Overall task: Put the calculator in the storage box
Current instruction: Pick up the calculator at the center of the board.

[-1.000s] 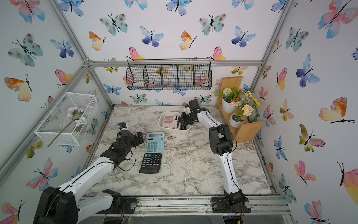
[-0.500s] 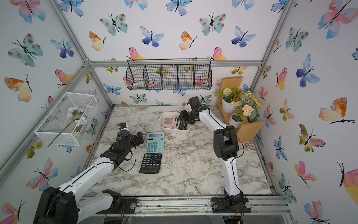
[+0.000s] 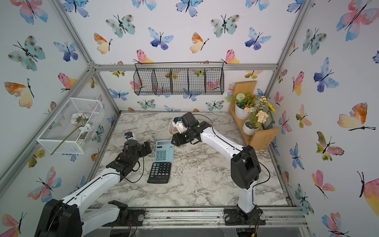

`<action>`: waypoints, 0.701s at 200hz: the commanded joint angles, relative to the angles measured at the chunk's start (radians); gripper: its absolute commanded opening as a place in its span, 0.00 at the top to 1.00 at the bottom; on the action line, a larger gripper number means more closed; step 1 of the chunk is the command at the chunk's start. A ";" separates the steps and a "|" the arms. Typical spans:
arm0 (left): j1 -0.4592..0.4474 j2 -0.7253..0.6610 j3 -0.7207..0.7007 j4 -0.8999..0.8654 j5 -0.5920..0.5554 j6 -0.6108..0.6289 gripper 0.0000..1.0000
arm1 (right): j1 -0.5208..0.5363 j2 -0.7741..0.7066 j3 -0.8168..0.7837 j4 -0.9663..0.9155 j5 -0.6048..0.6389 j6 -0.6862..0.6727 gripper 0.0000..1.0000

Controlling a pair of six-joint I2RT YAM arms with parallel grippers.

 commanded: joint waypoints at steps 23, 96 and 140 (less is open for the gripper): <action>0.022 -0.071 -0.031 0.003 -0.109 -0.054 0.01 | 0.221 -0.049 -0.123 -0.006 0.162 -0.215 0.43; 0.046 -0.077 -0.054 0.017 -0.092 -0.082 0.01 | 0.489 -0.041 -0.283 0.212 0.578 -0.301 0.37; 0.045 -0.082 -0.056 0.016 -0.092 -0.082 0.01 | 0.521 0.079 -0.218 0.266 0.688 -0.355 0.38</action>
